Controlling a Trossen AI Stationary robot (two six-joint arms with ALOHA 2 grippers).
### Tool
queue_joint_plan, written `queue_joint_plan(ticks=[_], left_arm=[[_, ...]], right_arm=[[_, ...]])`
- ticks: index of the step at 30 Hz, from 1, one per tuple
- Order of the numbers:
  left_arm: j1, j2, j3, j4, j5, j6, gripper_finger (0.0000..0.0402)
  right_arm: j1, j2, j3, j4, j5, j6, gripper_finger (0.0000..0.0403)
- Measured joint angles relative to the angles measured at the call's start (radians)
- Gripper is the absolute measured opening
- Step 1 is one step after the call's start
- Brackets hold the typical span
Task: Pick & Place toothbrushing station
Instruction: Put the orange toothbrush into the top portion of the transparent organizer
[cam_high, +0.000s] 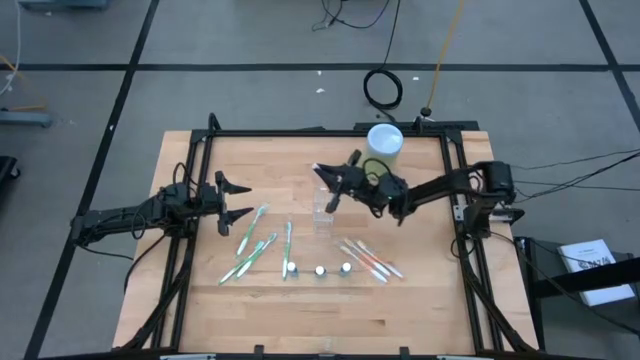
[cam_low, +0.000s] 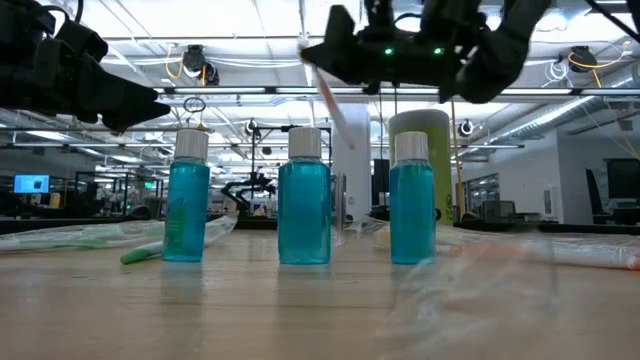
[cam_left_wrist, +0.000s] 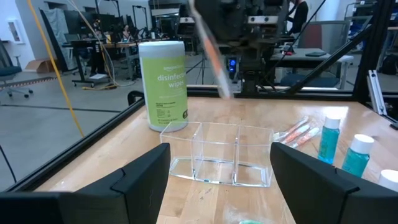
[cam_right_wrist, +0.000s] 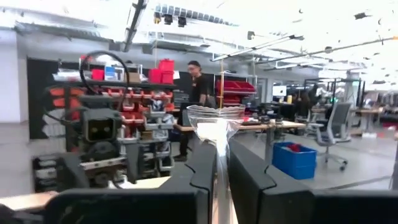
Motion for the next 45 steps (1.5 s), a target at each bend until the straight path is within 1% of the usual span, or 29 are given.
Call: queue_joint_plan(ticks=[6,9,16,21,28,35,39,45], left_arm=[[0.000,0.000,0.000,0.000,0.000,0.000,0.0285],[0.000,0.000,0.000,0.000,0.000,0.000,0.0285],[0.000,0.000,0.000,0.000,0.000,0.000,0.0285],[0.000,0.000,0.000,0.000,0.000,0.000,0.0285],[0.000,0.000,0.000,0.000,0.000,0.000,0.0285],[0.000,0.000,0.000,0.000,0.000,0.000,0.0285],[0.000,0.000,0.000,0.000,0.000,0.000,0.0285],[0.000,0.000,0.000,0.000,0.000,0.000,0.0285]], right_arm=[[-0.049,0.096,0.112,0.005,-0.002,-0.054,0.0022],[-0.081,0.141,0.146,-0.001,-0.001,-0.057,0.0022],[-0.133,0.246,0.201,0.003,-0.001,0.011,0.0022],[-0.138,0.264,0.198,-0.014,-0.001,0.013,0.0022],[-0.135,0.264,0.197,-0.112,0.000,0.014,0.0024],[-0.135,0.264,0.197,-0.152,0.000,0.023,0.0025],[-0.135,0.264,0.197,-0.153,0.001,0.026,0.0042],[-0.131,0.264,0.196,-0.156,0.003,0.025,0.0093]])
